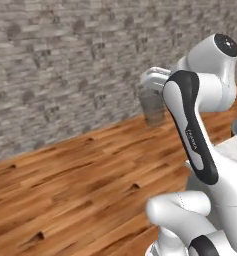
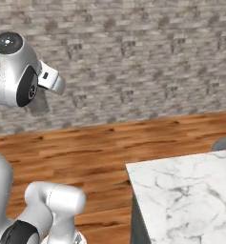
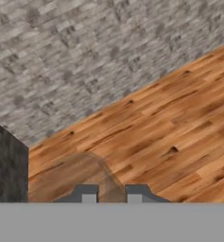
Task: There is a bowl on the dining counter. Grab a lemon wedge from the fridge and place it in the bowl. Then get the liquor bottle and glass cup from the cabinet and place them next to the bowl.
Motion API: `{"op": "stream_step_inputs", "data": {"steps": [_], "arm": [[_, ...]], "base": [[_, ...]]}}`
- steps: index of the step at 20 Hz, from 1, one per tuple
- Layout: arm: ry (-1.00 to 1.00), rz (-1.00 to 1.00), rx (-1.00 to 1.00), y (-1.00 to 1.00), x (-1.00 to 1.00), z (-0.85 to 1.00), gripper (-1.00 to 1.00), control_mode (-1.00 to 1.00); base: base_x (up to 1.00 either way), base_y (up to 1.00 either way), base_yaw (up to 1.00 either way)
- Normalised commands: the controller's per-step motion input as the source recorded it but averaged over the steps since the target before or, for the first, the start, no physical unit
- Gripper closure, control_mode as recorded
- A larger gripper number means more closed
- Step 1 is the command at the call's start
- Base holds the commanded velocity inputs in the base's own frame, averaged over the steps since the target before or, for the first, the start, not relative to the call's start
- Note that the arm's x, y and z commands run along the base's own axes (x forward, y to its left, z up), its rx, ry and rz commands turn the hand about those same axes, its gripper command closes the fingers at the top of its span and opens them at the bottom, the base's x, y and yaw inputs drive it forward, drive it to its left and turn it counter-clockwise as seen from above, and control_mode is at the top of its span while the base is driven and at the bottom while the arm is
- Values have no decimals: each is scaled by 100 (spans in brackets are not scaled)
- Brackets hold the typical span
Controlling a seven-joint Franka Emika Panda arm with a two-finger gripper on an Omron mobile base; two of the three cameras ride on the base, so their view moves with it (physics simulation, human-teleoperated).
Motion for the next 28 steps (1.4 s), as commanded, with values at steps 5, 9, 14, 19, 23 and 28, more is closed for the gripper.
{"op": "stream_step_inputs", "data": {"steps": [5, 9, 14, 19, 23, 28], "arm": [[0, 0, 0, 0, 0, 0, 100, 100], [0, 0, 0, 0, 0, 0, 100, 100], [0, 0, 0, 0, 0, 0, 100, 100], [0, 0, 0, 0, 0, 0, 100, 100], [0, 0, 0, 0, 0, 0, 100, 100], [0, 0, 0, 0, 0, 0, 100, 100]], "base": [[99, 19, -49], [90, 25, -54], [85, 28, -60], [82, 31, -67], [75, 36, -71], [76, 40, -71]]}}
